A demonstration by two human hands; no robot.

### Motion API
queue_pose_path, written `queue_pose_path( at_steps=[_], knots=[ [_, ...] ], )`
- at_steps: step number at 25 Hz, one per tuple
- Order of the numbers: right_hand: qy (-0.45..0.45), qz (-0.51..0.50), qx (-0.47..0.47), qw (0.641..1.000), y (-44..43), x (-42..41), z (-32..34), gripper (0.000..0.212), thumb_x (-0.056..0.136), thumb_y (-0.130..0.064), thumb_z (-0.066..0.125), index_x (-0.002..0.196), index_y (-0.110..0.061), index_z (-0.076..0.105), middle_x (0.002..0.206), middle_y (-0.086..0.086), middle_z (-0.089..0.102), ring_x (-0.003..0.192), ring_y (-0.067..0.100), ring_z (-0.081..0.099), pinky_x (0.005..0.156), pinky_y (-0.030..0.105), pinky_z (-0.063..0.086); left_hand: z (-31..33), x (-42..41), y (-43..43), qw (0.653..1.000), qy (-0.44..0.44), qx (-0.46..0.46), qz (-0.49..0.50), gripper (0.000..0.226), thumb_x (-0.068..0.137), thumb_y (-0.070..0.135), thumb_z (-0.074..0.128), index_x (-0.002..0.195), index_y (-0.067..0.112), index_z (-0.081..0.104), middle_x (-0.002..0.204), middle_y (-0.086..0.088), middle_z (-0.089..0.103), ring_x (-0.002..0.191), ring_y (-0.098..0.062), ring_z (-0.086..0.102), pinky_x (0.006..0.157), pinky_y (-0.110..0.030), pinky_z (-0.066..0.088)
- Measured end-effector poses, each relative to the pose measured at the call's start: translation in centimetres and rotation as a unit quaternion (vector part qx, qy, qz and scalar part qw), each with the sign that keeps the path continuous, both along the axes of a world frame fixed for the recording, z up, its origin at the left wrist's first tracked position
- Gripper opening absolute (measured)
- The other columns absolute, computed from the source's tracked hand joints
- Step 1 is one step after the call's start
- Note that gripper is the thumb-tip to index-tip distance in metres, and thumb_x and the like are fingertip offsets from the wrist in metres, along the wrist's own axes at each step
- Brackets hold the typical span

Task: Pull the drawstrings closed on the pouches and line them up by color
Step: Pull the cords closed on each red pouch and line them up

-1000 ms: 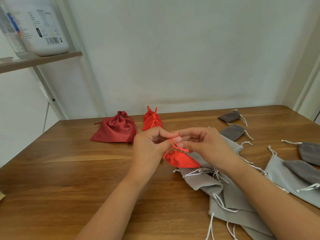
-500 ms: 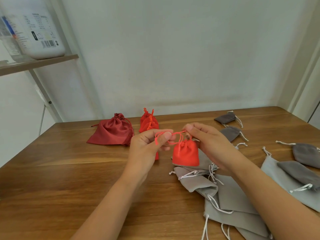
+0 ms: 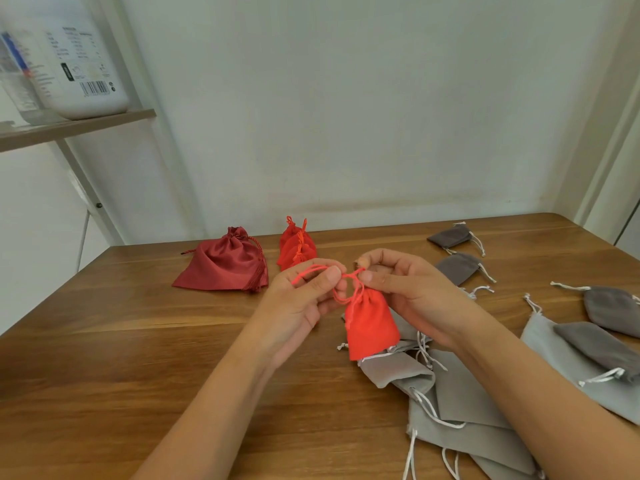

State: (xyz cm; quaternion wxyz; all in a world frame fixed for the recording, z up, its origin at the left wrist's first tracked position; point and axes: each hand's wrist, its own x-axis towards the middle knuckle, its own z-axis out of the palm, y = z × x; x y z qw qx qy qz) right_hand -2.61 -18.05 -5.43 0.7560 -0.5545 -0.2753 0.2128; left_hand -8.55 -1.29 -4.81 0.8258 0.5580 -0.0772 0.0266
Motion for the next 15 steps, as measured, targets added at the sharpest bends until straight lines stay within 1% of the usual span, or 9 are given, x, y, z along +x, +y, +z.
queue_pose_path(
  at_steps=[1,3,4,6,7,10,12,13,15],
  knots=[
    [-0.048,-0.022,-0.047,0.998,0.07,0.02,-0.11,0.014,0.084,-0.004,0.061,0.096,-0.005,0.066,0.088,0.009,0.07,0.082,0.014,0.065,0.078,0.02,0.052,-0.05,-0.06,0.08,1.0,0.0,0.017,-0.017,0.007,0.07,0.018,0.067,0.071,0.015,0.073,0.063,-0.002,0.063,0.062,-0.011,0.062,0.066,-0.023,0.054],
    [-0.148,-0.058,-0.143,0.977,0.14,-0.05,-0.07,0.014,0.088,-0.005,0.06,0.098,-0.004,0.07,0.091,0.007,0.072,0.086,0.01,0.066,0.079,0.019,0.051,-0.28,0.01,0.31,0.998,-0.007,0.063,-0.028,0.003,0.07,0.017,0.071,0.068,0.016,0.073,0.06,0.0,0.061,0.061,-0.009,0.058,0.065,-0.021,0.052],
    [-0.174,-0.065,-0.164,0.969,0.17,-0.12,0.04,0.013,0.09,-0.005,0.059,0.096,-0.003,0.07,0.088,0.005,0.072,0.084,0.007,0.065,0.078,0.017,0.05,-0.37,0.04,0.43,0.995,-0.016,0.091,-0.025,0.006,0.071,0.017,0.074,0.066,0.017,0.072,0.059,0.002,0.06,0.061,-0.009,0.056,0.066,-0.021,0.051],
    [-0.17,-0.07,-0.158,0.97,0.13,-0.25,0.29,0.013,0.092,-0.005,0.056,0.091,-0.002,0.069,0.084,0.0,0.07,0.079,0.004,0.062,0.075,0.015,0.047,-0.39,0.13,0.64,0.988,-0.021,0.154,0.009,0.01,0.07,0.02,0.08,0.064,0.019,0.071,0.059,0.006,0.061,0.064,-0.009,0.055,0.069,-0.02,0.05],
    [-0.157,-0.071,-0.149,0.974,0.13,-0.29,0.35,0.014,0.093,-0.006,0.055,0.091,-0.001,0.068,0.084,0.001,0.068,0.08,0.006,0.06,0.076,0.017,0.046,-0.36,0.19,0.65,0.981,-0.021,0.186,0.042,0.011,0.068,0.019,0.082,0.065,0.018,0.071,0.059,0.006,0.063,0.063,-0.007,0.057,0.068,-0.018,0.049],
    [-0.116,-0.065,-0.127,0.983,0.18,-0.22,0.22,0.014,0.093,-0.011,0.056,0.092,-0.002,0.066,0.088,0.007,0.064,0.085,0.018,0.054,0.082,0.033,0.041,-0.31,0.3,0.51,0.959,-0.042,0.243,0.14,0.016,0.064,0.019,0.077,0.072,0.007,0.07,0.065,0.0,0.071,0.061,-0.005,0.063,0.062,-0.015,0.049],
    [-0.092,-0.051,-0.11,0.988,0.3,-0.26,0.09,0.011,0.092,-0.014,0.059,0.09,-0.004,0.064,0.088,0.01,0.061,0.084,0.023,0.048,0.081,0.038,0.036,-0.26,0.22,0.42,0.948,-0.065,0.255,0.181,0.013,0.064,0.017,0.079,0.071,0.011,0.07,0.069,-0.002,0.073,0.063,-0.008,0.066,0.061,-0.017,0.051],
    [-0.084,-0.043,-0.1,0.99,0.36,-0.25,0.03,0.011,0.09,-0.016,0.062,0.088,-0.005,0.064,0.086,0.01,0.06,0.083,0.023,0.046,0.079,0.039,0.034,-0.33,0.14,0.42,0.938,-0.077,0.269,0.203,0.012,0.065,0.016,0.08,0.071,0.013,0.07,0.069,-0.002,0.073,0.063,-0.01,0.067,0.06,-0.019,0.052],
    [-0.073,-0.032,-0.085,0.993,0.48,-0.37,0.07,0.015,0.084,-0.021,0.063,0.085,-0.007,0.064,0.081,0.006,0.059,0.077,0.021,0.045,0.073,0.034,0.034,-0.48,-0.17,0.24,0.909,-0.096,0.318,0.251,0.011,0.07,0.015,0.081,0.073,0.016,0.07,0.067,0.001,0.072,0.061,-0.016,0.067,0.059,-0.023,0.054]
  ],
)
